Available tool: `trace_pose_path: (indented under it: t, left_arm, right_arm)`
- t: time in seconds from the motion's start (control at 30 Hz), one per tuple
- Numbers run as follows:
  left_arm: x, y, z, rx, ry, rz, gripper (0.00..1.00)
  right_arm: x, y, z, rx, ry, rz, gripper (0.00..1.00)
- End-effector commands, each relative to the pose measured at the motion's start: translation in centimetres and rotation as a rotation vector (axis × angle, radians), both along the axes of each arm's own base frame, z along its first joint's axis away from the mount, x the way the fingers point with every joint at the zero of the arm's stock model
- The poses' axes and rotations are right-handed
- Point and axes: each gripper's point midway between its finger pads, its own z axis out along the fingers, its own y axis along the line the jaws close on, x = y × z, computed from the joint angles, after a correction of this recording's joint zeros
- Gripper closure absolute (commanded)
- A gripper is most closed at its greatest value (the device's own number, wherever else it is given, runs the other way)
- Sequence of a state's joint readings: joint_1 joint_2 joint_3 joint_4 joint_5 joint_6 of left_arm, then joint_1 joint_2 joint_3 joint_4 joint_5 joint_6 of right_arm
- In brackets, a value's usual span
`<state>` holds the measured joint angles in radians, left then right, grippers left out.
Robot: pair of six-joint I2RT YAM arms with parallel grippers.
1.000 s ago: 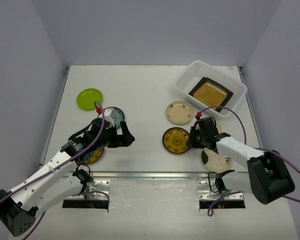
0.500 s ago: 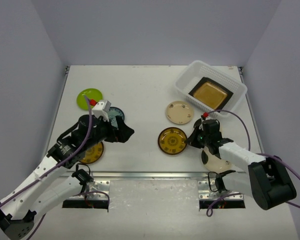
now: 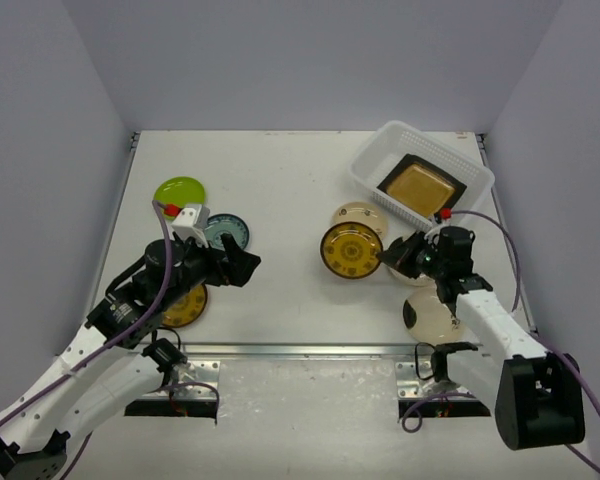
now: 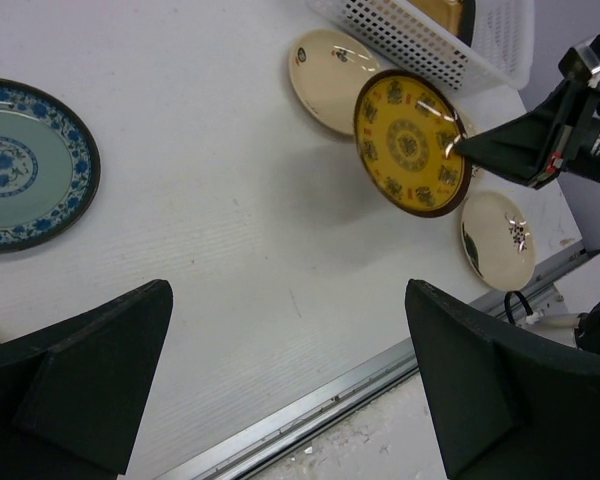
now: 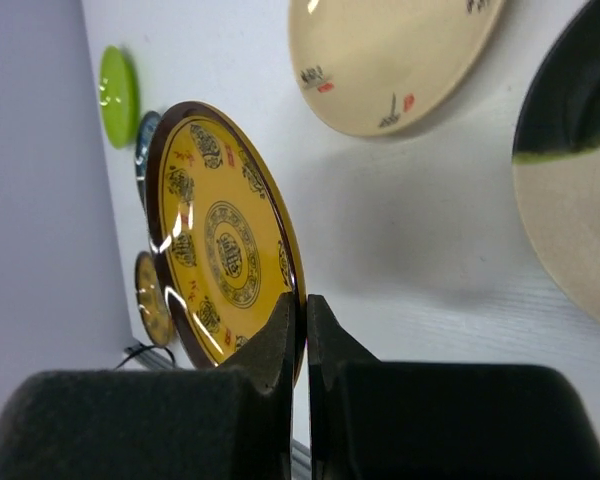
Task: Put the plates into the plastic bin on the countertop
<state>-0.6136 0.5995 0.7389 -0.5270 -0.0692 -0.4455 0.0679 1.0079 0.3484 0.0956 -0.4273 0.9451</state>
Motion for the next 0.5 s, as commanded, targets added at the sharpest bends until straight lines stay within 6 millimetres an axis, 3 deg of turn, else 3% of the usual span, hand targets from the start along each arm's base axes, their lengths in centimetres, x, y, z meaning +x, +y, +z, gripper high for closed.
trace_pose_path:
  t: [0.0,0.23,0.3,0.37,0.47]
  left_arm:
    - [0.5,-0.1,0.8,-0.012,-0.041,0.004,0.00]
    - [0.2,-0.1,1.1,-0.032,-0.058,0.000,0.00]
    - [0.3,-0.2,0.9,-0.030,-0.051,-0.007,0.00]
    - [0.2,-0.4,0.7,-0.027,-0.044,-0.016,0.00]
    - [0.1,-0.6,0.7,-0.027,-0.041,-0.028,0.00]
  right_arm:
    - [4.0,-4.3,6.0,0.106,-0.112,-0.184,1.00]
    - [7.6,-14.0,7.3,0.167,-0.120,-0.602,1.00]
    - [9.0,-16.2,8.2,0.145,-0.125,-0.678,1.00]
    - [10.2,-17.9,7.8,0.127,-0.102,-0.744,1.00]
    - [12.0,-19.6,8.2,0.140,-0.134,-0.810,1.00]
